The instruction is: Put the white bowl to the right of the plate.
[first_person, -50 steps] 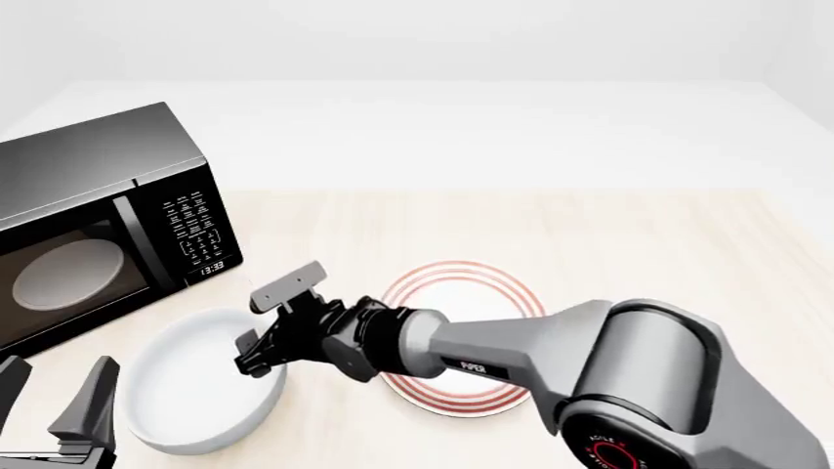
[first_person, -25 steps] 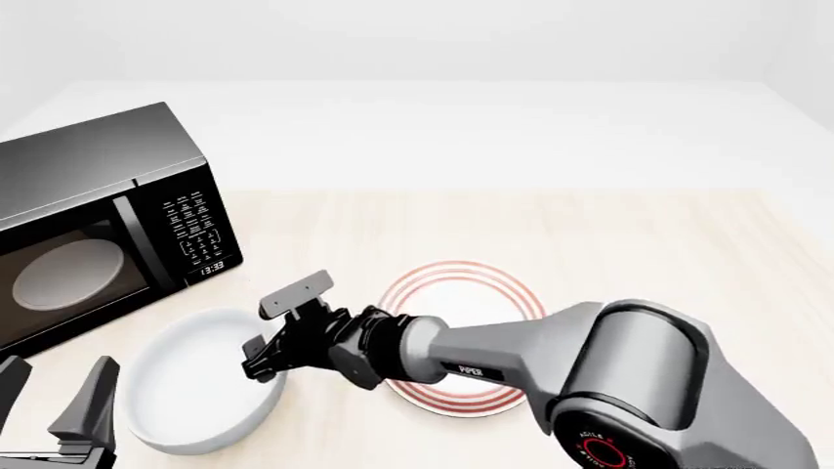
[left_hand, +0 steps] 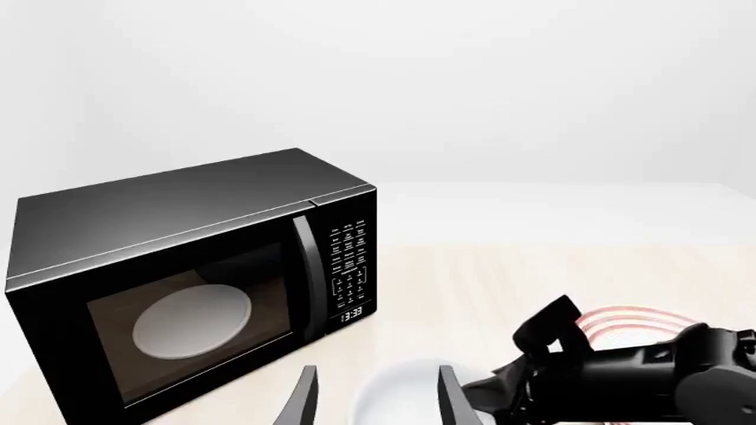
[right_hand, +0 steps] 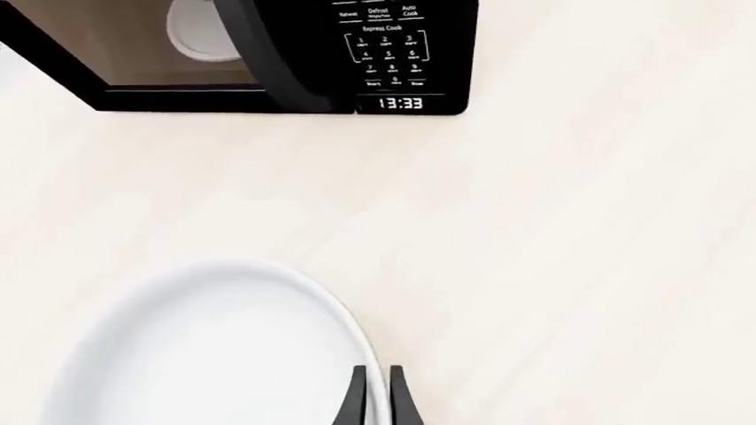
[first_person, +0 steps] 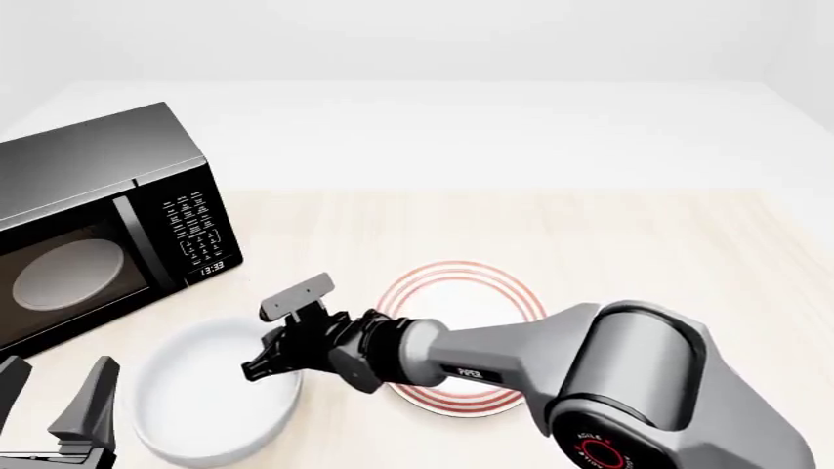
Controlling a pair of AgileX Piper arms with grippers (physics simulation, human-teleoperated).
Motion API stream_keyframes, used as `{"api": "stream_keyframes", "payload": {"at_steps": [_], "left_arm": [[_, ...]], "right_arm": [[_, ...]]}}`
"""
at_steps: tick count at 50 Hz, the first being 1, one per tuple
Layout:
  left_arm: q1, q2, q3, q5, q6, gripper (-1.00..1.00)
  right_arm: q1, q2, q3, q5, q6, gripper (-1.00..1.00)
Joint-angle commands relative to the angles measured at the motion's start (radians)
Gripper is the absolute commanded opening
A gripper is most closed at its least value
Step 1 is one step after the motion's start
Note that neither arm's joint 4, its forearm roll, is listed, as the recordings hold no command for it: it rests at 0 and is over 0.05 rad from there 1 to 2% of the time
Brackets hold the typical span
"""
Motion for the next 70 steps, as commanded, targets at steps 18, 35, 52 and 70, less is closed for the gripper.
{"api": "stream_keyframes", "payload": {"at_steps": [18,35,52,70], "left_arm": [[0.0,0.0,0.0,0.0,0.0,1.0],[0.0,0.0,0.0,0.0,0.0,1.0],[0.0,0.0,0.0,0.0,0.0,1.0],[0.0,0.0,0.0,0.0,0.0,1.0]], "right_arm": [[-0.069,-0.324,0.208,0.001,-0.112,-1.0],[-0.23,-0.557,0.403,-0.024,-0.156,-1.0],[-0.437,-0.726,0.623,-0.099,-0.145,-1.0],[-0.67,-0.837,0.777,-0.147,-0.174,-1.0]]}}
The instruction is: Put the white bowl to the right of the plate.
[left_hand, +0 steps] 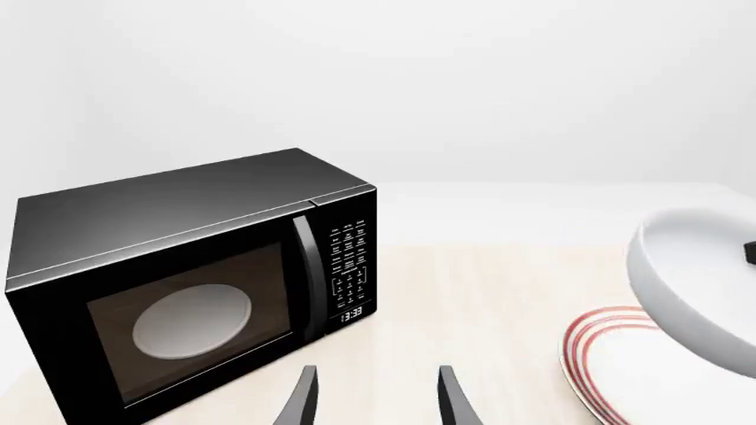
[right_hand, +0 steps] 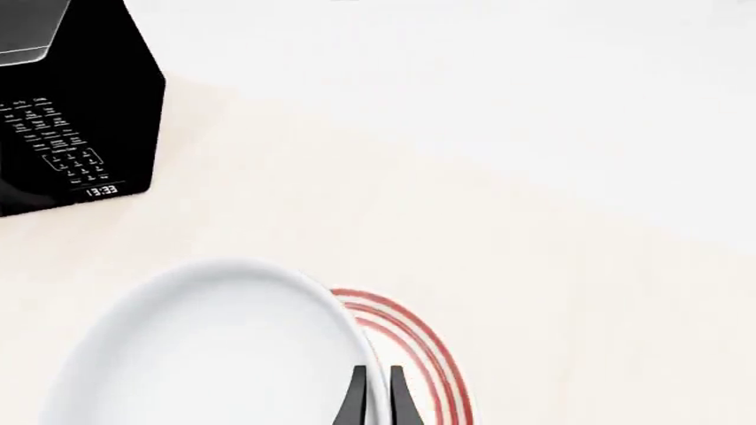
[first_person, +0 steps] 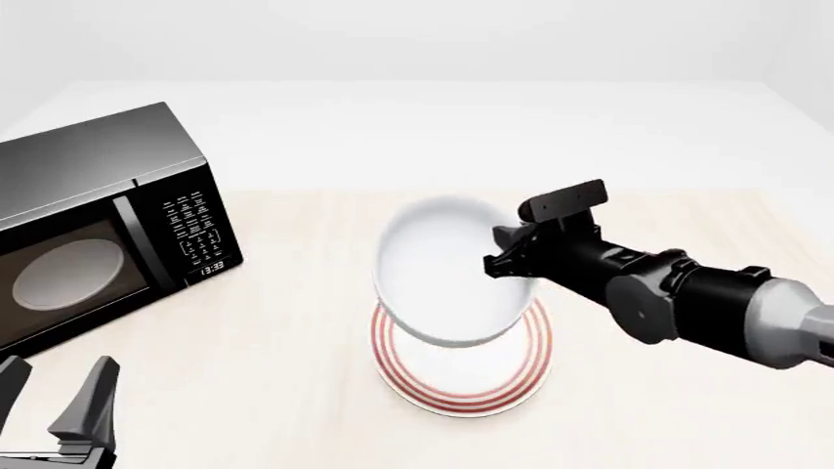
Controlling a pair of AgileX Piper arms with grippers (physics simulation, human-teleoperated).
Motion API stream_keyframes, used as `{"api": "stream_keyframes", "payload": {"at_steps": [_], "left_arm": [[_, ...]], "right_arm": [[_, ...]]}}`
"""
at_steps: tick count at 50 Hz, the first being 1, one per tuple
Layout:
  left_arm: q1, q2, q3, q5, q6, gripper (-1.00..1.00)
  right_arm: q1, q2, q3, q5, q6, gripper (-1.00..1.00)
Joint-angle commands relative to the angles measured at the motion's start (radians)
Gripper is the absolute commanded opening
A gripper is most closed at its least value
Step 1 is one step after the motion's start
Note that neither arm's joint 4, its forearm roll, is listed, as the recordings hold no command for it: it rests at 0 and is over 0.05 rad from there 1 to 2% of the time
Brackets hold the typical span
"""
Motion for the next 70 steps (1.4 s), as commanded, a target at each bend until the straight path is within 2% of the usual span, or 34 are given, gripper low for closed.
{"api": "stream_keyframes", "payload": {"at_steps": [1,12,41,46,57,60,61,70], "left_arm": [[0.0,0.0,0.0,0.0,0.0,1.0],[0.0,0.0,0.0,0.0,0.0,1.0],[0.0,0.0,0.0,0.0,0.0,1.0],[0.0,0.0,0.0,0.0,0.0,1.0],[0.0,0.0,0.0,0.0,0.0,1.0],[0.0,0.0,0.0,0.0,0.0,1.0],[0.0,0.0,0.0,0.0,0.0,1.0],[0.0,0.0,0.0,0.0,0.0,1.0]], "right_arm": [[-0.15,-0.087,0.095,-0.028,0.0,-1.0],[-0.276,-0.161,0.173,-0.035,0.003,-1.0],[-0.49,-0.289,0.356,-0.075,0.041,-1.0],[-0.55,-0.273,0.374,-0.105,0.03,-1.0],[-0.639,-0.175,0.423,-0.208,0.051,-1.0],[-0.645,-0.159,0.432,-0.222,0.07,-1.0],[-0.673,-0.153,0.437,-0.228,0.054,-1.0],[-0.72,-0.138,0.468,-0.26,0.062,-1.0]]}}
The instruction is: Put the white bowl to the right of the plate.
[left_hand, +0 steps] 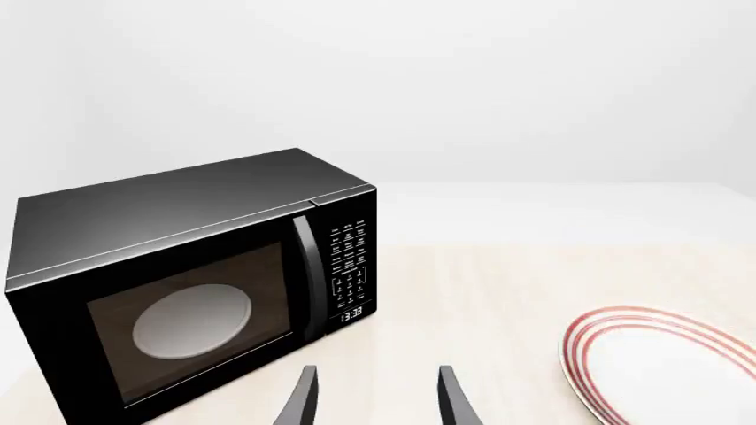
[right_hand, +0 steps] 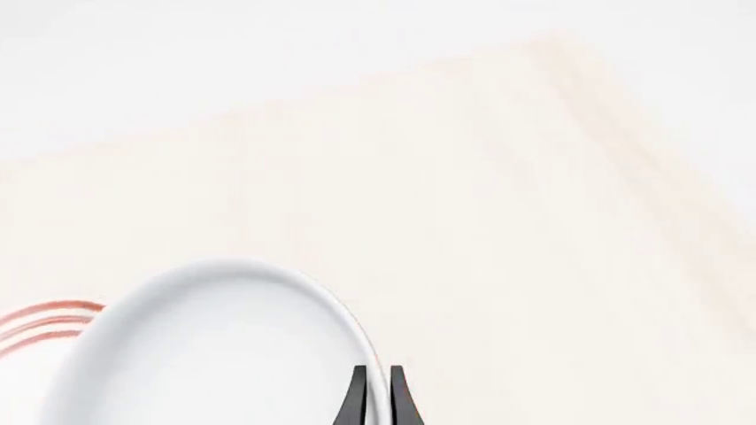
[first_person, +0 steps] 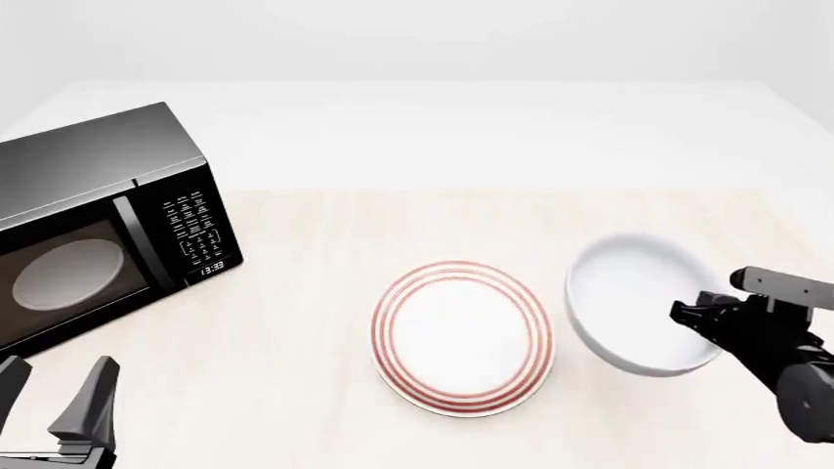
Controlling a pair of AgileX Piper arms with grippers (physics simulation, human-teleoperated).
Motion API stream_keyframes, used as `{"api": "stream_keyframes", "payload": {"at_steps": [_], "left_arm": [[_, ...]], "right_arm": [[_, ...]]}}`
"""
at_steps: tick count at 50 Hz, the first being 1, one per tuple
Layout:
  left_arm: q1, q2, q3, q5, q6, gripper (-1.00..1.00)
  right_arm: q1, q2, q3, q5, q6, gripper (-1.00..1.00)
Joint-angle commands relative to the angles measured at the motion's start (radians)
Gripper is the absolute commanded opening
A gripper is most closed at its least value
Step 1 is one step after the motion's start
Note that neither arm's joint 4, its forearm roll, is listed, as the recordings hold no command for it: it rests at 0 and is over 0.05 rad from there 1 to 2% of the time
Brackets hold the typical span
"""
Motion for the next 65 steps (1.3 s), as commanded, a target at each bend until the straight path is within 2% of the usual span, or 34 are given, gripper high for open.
{"api": "stream_keyframes", "payload": {"at_steps": [1,11,22,24,25,34,35,46,54,62,65], "left_arm": [[0.0,0.0,0.0,0.0,0.0,1.0],[0.0,0.0,0.0,0.0,0.0,1.0],[0.0,0.0,0.0,0.0,0.0,1.0],[0.0,0.0,0.0,0.0,0.0,1.0],[0.0,0.0,0.0,0.0,0.0,1.0],[0.0,0.0,0.0,0.0,0.0,1.0],[0.0,0.0,0.0,0.0,0.0,1.0],[0.0,0.0,0.0,0.0,0.0,1.0],[0.0,0.0,0.0,0.0,0.0,1.0],[0.0,0.0,0.0,0.0,0.0,1.0],[0.0,0.0,0.0,0.0,0.0,1.0]], "right_arm": [[-0.074,0.036,0.039,-0.06,0.014,-1.0],[-0.157,0.027,0.09,-0.082,-0.001,-1.0],[-0.194,0.062,0.124,-0.135,-0.001,-1.0],[-0.197,0.076,0.127,-0.147,0.001,-1.0],[-0.191,0.095,0.132,-0.164,0.022,-1.0],[-0.187,0.209,0.131,-0.242,0.027,-1.0],[-0.174,0.23,0.134,-0.261,0.048,-1.0],[-0.18,0.327,0.126,-0.326,0.03,-1.0],[-0.184,0.362,0.122,-0.345,0.023,-1.0],[-0.185,0.349,0.116,-0.325,0.016,-1.0],[-0.173,0.314,0.123,-0.31,0.033,-1.0]]}}
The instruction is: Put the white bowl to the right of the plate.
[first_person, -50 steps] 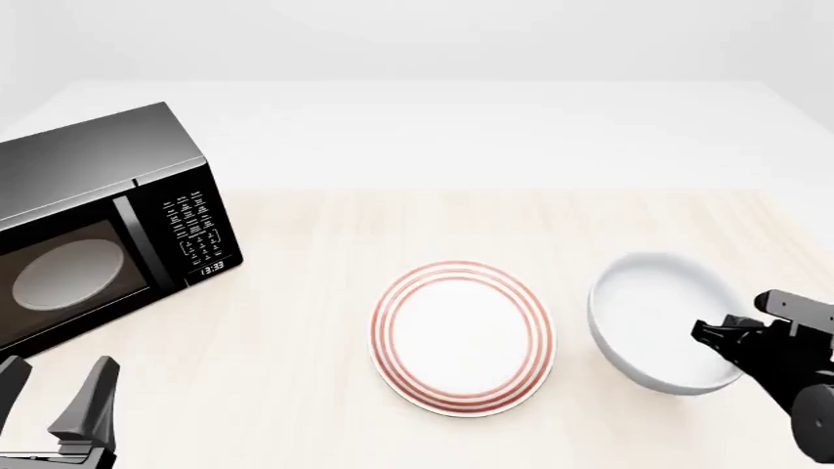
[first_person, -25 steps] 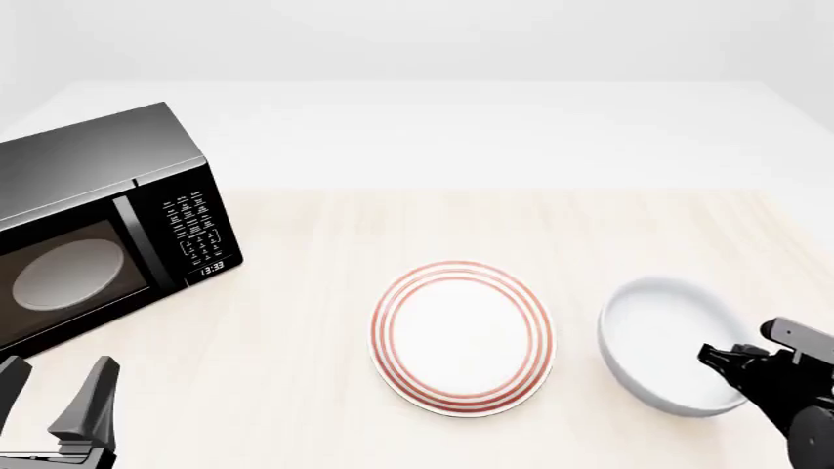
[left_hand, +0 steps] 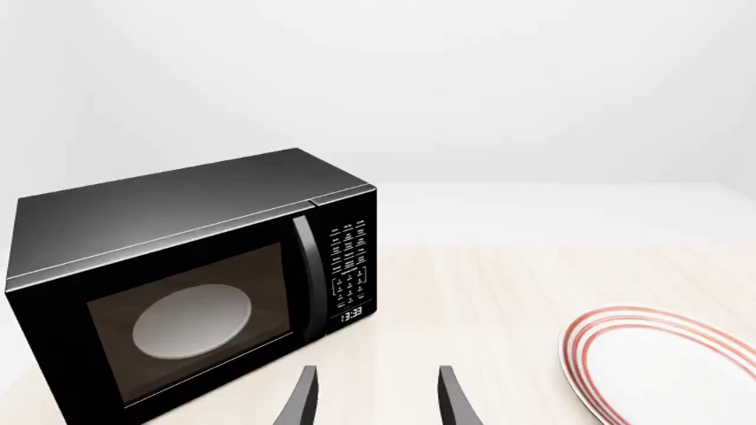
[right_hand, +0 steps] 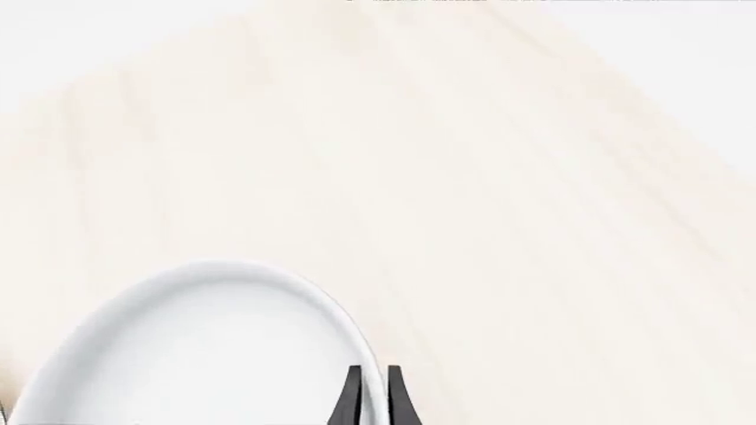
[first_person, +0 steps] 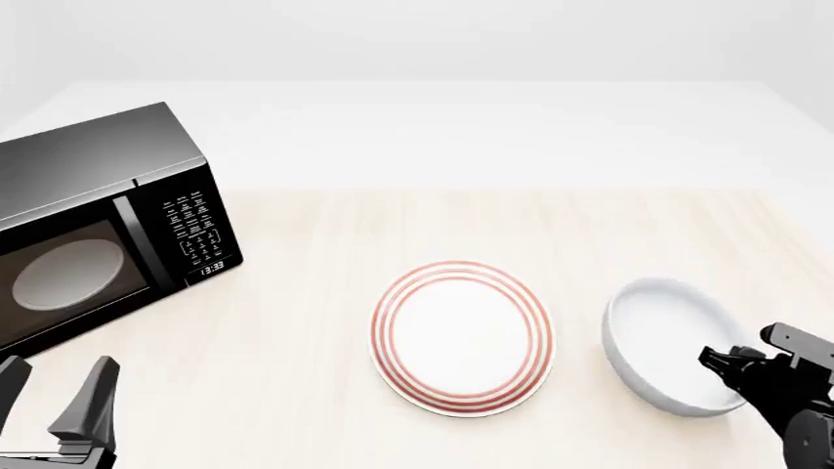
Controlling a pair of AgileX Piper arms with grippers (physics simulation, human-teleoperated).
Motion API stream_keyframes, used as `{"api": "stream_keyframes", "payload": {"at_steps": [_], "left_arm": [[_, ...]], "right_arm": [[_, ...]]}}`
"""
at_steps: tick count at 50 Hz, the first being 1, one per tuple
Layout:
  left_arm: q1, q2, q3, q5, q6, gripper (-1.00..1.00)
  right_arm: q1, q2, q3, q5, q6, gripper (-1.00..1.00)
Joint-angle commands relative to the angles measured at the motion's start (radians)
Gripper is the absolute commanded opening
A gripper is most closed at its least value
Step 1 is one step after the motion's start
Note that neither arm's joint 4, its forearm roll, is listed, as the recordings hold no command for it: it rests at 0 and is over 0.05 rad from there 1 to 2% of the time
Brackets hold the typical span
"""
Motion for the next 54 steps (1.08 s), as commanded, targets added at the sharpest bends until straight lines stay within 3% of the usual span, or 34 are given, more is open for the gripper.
{"api": "stream_keyframes", "payload": {"at_steps": [1,9,14,16,19,23,26,27,29,32,35,37,40,43,48,51,54], "left_arm": [[0.0,0.0,0.0,0.0,0.0,1.0],[0.0,0.0,0.0,0.0,0.0,1.0],[0.0,0.0,0.0,0.0,0.0,1.0],[0.0,0.0,0.0,0.0,0.0,1.0],[0.0,0.0,0.0,0.0,0.0,1.0],[0.0,0.0,0.0,0.0,0.0,1.0],[0.0,0.0,0.0,0.0,0.0,1.0],[0.0,0.0,0.0,0.0,0.0,1.0],[0.0,0.0,0.0,0.0,0.0,1.0],[0.0,0.0,0.0,0.0,0.0,1.0],[0.0,0.0,0.0,0.0,0.0,1.0],[0.0,0.0,0.0,0.0,0.0,1.0],[0.0,0.0,0.0,0.0,0.0,1.0],[0.0,0.0,0.0,0.0,0.0,1.0],[0.0,0.0,0.0,0.0,0.0,1.0],[0.0,0.0,0.0,0.0,0.0,1.0],[0.0,0.0,0.0,0.0,0.0,1.0]], "right_arm": [[0.045,-0.001,0.002,0.034,0.006,1.0],[0.065,-0.229,0.016,0.185,0.015,1.0],[0.095,-0.477,0.014,0.387,-0.006,1.0],[0.115,-0.639,-0.008,0.531,-0.012,1.0],[0.138,-0.781,-0.038,0.668,-0.013,1.0],[0.167,-0.913,-0.073,0.795,-0.019,1.0],[0.175,-1.029,-0.116,0.903,-0.061,1.0],[0.164,-1.057,-0.131,0.934,-0.112,1.0],[0.179,-1.096,-0.152,0.976,-0.163,1.0],[0.202,-1.141,-0.169,1.026,-0.142,1.0],[0.192,-1.214,-0.182,1.087,-0.203,1.0],[0.219,-1.246,-0.191,1.123,-0.18,1.0],[0.248,-1.332,-0.206,1.206,-0.228,1.0],[0.263,-1.382,-0.211,1.249,-0.237,1.0],[0.303,-1.476,-0.198,1.342,-0.202,1.0],[0.301,-1.496,-0.164,1.341,-0.247,1.0],[0.313,-1.527,-0.138,1.355,-0.221,1.0]]}}
